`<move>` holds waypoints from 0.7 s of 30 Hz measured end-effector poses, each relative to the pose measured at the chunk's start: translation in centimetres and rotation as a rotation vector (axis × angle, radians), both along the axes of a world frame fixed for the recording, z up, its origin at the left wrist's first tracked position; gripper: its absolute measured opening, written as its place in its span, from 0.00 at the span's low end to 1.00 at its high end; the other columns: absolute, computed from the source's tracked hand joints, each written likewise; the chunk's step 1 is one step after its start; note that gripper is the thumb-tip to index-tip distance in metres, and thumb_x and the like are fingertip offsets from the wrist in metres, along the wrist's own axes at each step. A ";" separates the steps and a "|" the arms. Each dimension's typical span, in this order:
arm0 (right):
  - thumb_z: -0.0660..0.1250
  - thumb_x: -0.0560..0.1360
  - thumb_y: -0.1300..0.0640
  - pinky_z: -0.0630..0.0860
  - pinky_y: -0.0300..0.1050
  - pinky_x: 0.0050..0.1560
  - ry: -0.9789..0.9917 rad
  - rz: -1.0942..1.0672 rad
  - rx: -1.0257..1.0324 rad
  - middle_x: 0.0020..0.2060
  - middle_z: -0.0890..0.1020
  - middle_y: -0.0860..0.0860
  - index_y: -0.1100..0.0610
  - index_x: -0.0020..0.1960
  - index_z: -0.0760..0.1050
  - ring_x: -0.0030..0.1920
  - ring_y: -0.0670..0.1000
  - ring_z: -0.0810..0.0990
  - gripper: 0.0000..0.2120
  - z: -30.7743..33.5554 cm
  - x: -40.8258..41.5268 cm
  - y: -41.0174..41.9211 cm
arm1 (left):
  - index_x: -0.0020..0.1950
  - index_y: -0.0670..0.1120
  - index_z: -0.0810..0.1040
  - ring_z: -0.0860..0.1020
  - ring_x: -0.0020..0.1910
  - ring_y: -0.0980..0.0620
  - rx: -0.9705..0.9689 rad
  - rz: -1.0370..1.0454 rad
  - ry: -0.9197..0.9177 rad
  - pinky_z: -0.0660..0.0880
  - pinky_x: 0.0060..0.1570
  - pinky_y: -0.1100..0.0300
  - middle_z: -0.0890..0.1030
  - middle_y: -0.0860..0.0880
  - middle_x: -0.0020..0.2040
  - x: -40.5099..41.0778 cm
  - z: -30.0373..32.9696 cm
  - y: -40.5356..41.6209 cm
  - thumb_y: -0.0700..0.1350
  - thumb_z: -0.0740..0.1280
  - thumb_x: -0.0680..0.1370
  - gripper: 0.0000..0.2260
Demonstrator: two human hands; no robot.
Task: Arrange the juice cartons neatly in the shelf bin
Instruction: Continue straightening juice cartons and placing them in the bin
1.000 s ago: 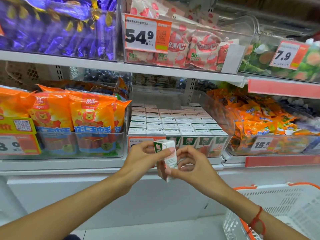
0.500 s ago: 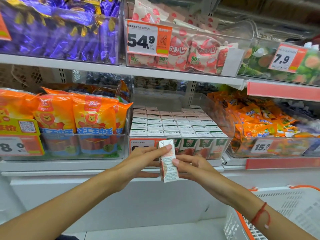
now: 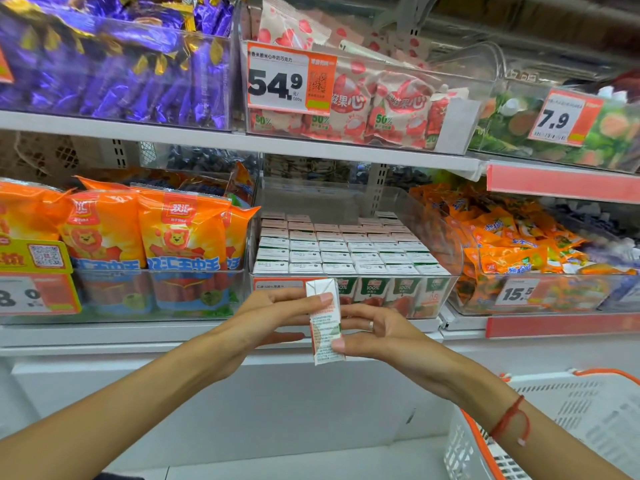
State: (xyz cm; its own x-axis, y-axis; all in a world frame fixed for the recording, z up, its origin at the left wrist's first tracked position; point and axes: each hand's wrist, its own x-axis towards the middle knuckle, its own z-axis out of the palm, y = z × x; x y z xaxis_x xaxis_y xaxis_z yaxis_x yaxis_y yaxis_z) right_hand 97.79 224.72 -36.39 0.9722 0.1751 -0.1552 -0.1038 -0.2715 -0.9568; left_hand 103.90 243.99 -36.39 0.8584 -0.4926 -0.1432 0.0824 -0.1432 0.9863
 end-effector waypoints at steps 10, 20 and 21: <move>0.81 0.62 0.46 0.79 0.38 0.50 -0.281 -0.312 -0.282 0.47 0.82 0.42 0.45 0.56 0.74 0.46 0.41 0.81 0.26 -1.2 0.5 1.9 | 0.49 0.49 0.84 0.84 0.44 0.58 -0.055 0.282 -0.182 0.80 0.37 0.66 0.86 0.53 0.43 -0.5 -0.7 -1.1 0.50 0.78 0.68 0.12; 0.68 0.76 0.53 0.78 0.40 0.58 -0.002 -0.051 0.146 0.55 0.84 0.47 0.51 0.62 0.77 0.58 0.45 0.81 0.14 -0.8 0.6 0.0 | 0.57 0.52 0.80 0.84 0.51 0.55 -0.136 -0.006 -0.072 0.79 0.44 0.67 0.86 0.52 0.50 0.8 0.2 0.4 0.54 0.70 0.74 0.13; 0.69 0.75 0.54 0.78 0.40 0.58 -0.015 -0.075 0.173 0.54 0.85 0.48 0.52 0.61 0.78 0.57 0.47 0.82 0.15 -0.8 0.6 0.0 | 0.57 0.51 0.81 0.84 0.51 0.55 -0.154 -0.004 -0.054 0.79 0.44 0.67 0.86 0.52 0.50 0.7 0.2 0.3 0.53 0.70 0.74 0.13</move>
State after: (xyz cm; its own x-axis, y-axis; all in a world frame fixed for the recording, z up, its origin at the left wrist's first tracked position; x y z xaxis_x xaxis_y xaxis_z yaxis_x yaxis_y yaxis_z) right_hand 98.39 224.74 -37.20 0.9856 0.1251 -0.1141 -0.1026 -0.0948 -0.9902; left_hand 104.65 244.32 -36.19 0.8610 -0.5083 -0.0195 0.0284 0.0098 0.9995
